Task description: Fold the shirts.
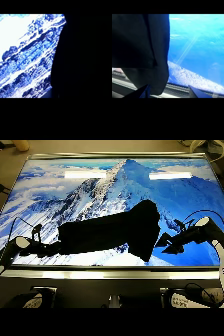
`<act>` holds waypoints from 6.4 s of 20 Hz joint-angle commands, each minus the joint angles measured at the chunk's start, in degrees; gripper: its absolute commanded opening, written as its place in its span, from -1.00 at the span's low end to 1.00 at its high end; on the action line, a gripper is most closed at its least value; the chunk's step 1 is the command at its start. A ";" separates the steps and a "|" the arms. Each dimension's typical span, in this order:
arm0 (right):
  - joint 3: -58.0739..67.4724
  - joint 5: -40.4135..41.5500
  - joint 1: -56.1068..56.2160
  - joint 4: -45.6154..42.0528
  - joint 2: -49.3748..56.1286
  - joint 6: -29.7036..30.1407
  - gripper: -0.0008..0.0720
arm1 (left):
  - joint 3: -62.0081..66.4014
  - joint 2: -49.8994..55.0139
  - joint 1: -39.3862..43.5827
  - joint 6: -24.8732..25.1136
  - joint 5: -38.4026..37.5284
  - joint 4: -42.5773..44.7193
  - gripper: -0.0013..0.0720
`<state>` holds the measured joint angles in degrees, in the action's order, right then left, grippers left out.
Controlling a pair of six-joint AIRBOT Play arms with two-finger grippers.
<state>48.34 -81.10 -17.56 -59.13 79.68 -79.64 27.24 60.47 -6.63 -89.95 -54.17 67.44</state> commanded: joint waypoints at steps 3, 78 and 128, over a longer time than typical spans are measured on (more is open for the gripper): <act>-1.31 -0.70 6.69 -3.04 -0.31 0.09 0.38 | 0.81 -1.66 0.20 0.00 0.04 0.55 -0.91; 17.49 4.87 7.48 -4.57 10.69 -8.68 0.48 | -2.21 2.54 -5.81 10.03 -6.23 -12.66 -0.25; 48.89 6.60 8.02 -10.69 19.34 -11.85 -0.93 | 53.40 27.80 -0.35 6.88 -9.70 5.38 -0.91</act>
<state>97.80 -82.32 -9.93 -74.76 89.95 -90.63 79.11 78.94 -7.46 -83.15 -66.43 73.38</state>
